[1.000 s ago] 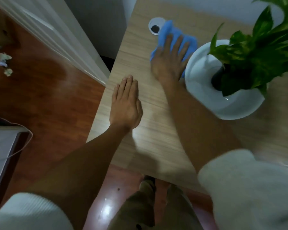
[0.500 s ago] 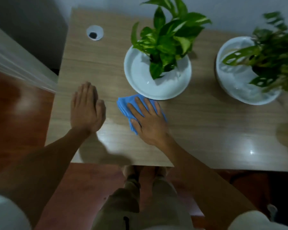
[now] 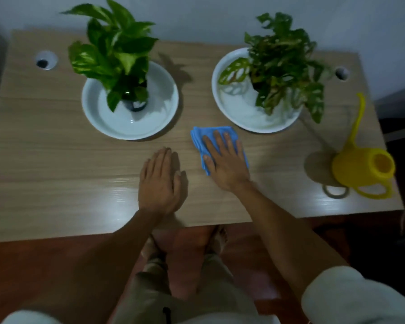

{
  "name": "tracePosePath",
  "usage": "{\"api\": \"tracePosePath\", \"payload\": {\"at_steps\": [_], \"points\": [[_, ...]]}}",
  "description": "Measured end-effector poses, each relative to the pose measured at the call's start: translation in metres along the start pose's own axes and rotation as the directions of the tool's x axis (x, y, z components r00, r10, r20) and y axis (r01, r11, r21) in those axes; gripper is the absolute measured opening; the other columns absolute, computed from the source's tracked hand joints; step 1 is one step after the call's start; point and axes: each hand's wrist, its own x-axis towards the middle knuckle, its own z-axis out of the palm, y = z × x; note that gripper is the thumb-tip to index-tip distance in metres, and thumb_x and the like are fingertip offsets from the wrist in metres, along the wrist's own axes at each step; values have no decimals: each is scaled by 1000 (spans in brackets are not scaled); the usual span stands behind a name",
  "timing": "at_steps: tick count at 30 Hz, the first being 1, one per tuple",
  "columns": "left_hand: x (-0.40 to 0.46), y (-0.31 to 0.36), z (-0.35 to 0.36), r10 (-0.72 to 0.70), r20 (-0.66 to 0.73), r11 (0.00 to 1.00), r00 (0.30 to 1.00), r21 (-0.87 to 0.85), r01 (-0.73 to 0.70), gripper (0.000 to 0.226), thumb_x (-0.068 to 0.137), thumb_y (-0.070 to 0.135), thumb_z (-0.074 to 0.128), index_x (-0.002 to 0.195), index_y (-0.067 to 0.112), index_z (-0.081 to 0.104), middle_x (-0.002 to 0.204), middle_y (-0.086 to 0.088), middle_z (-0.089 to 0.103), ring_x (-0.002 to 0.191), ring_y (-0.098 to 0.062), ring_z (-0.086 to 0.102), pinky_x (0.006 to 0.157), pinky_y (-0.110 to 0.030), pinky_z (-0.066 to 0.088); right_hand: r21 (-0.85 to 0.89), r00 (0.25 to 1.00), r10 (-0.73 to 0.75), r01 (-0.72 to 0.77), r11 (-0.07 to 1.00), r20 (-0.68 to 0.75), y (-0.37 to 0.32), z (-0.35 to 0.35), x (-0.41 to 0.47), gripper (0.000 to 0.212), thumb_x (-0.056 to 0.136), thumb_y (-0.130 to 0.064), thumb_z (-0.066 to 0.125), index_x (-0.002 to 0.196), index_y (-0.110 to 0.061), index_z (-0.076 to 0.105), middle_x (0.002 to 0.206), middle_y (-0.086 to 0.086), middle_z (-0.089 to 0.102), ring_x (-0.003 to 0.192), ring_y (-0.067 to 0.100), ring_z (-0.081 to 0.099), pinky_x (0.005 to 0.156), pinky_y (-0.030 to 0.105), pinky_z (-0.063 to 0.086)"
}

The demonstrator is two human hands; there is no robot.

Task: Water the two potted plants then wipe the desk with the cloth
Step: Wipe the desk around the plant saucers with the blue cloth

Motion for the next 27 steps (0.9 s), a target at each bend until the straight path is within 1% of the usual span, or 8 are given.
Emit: {"api": "tracePosePath", "payload": {"at_steps": [6,9,13,17,19,22,24,27], "points": [[8,110,56,58,34,998,998,0,-58,62,102,34,44,156,5,39,164,-12,40,153,-27,37,125,-49,28,28,993,107,-106,994,-42,128,-10,-46,61,109,-57,13,167,-36,15,176,-4,10,164,23,3,132,52,4],[10,155,80,36,83,999,996,-23,-34,66,102,40,34,159,5,34,168,-11,32,158,-25,27,128,-48,22,49,984,172,-171,984,-38,184,-23,-43,62,109,-56,12,167,-35,11,177,-3,6,164,24,1,131,55,3],[10,191,102,30,93,1000,995,-9,-30,67,102,40,35,159,4,32,169,-11,29,159,-25,22,129,-48,19,146,947,319,-311,939,-36,234,-40,-16,60,111,-52,16,167,-35,7,177,-1,3,164,26,-2,130,57,-2],[11,202,113,-8,95,1000,995,12,7,65,104,39,37,159,5,32,170,-11,26,160,-24,19,129,-50,18,203,902,432,-421,884,-9,269,-57,28,62,109,-53,18,167,-36,4,177,2,-8,163,30,-8,129,59,-7],[10,202,118,3,72,999,997,36,-6,64,104,37,40,158,5,33,170,-12,27,160,-25,19,128,-51,19,176,890,456,-446,878,-20,285,-59,49,68,108,-56,26,167,-34,-1,176,2,-12,163,30,-12,129,57,-10],[12,200,123,18,36,998,999,61,-21,63,103,35,46,157,5,36,169,-12,29,159,-26,21,129,-51,18,161,879,467,-449,879,-96,300,-60,70,71,109,-54,32,168,-31,0,177,4,-7,163,30,-8,130,57,-5],[14,199,125,2,44,997,999,78,-5,63,103,36,46,158,6,35,170,-11,27,160,-24,19,130,-49,14,160,876,472,-454,876,-100,296,-57,69,71,108,-56,28,168,-30,1,177,4,-6,163,31,-7,130,58,-5],[13,199,126,-14,46,996,999,90,10,63,103,37,45,158,7,35,170,-9,27,160,-23,18,130,-48,13,225,844,531,-503,834,-80,255,-42,37,72,104,-60,13,168,-28,7,177,6,-3,163,33,-5,129,61,-4]]}}
